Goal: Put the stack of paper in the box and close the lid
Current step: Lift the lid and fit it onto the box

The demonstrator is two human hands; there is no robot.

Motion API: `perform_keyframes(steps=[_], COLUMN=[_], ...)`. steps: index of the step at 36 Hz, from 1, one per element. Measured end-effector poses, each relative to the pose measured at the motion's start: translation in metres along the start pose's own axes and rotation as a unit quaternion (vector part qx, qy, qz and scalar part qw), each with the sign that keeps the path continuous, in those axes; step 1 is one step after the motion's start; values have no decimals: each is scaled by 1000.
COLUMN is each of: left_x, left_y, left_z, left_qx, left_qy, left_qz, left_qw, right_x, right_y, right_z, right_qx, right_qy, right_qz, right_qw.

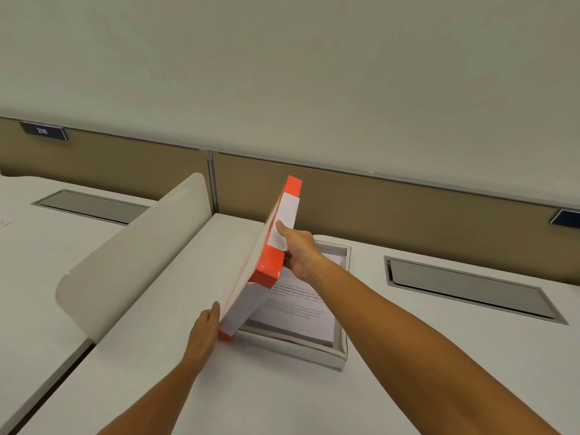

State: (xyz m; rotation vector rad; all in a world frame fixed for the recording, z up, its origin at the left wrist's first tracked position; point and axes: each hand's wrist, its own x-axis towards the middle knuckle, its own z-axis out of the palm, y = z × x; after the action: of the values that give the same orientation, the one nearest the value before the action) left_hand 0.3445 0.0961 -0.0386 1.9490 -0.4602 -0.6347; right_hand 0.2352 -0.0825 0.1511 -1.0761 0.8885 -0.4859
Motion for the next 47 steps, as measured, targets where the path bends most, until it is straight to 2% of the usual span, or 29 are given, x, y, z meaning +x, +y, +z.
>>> perform_keyframes(steps=[3,8,11,18,31,40,47], left_x=[10,27,29,28,20,14,9], left_y=[0,13,14,16,32,50,51], left_z=[-1,-1,2,9,15,28,31], left_qx=[9,0,47,68,7,37,43], left_qy=[10,-59,-65,-100,-69,-49,-34], left_qz=[-29,-84,-53,-32,36,65,86], left_qw=[999,995,995,992,997,996,995], right_x=[4,8,10,4,-2,-1,0], right_y=[0,5,8,8,35,63,89], right_z=[-7,-22,-32,-63,-118,-139,-147], right_qx=[-7,-26,-22,-81,-151,-126,-163], right_qy=[11,28,31,64,86,113,132], right_qz=[2,12,12,38,63,86,98], right_qw=[1000,999,999,994,983,982,973])
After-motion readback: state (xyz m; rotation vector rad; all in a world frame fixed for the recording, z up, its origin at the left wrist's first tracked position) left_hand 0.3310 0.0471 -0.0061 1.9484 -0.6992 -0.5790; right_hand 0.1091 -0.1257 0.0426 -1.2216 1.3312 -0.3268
